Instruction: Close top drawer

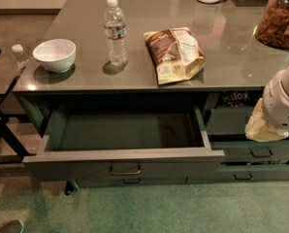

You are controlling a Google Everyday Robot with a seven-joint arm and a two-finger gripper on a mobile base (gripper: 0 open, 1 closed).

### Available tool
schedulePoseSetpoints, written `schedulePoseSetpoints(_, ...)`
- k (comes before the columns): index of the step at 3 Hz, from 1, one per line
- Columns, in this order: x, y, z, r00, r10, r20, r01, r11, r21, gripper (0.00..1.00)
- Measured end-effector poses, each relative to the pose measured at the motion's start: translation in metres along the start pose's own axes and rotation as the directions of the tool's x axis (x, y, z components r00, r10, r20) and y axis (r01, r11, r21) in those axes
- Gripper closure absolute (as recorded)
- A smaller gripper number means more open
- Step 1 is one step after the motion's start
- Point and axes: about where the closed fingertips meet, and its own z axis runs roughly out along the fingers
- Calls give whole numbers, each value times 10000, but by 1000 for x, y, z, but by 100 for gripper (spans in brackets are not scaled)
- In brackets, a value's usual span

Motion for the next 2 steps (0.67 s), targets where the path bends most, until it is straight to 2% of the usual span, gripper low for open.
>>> schedulePoseSetpoints(1, 2, 15, 30, 9996, 241, 156, -232, 9983, -533, 100)
schedulePoseSetpoints(2, -5, 33, 78, 9980, 464, 421, -405, 9903, -1332, 100)
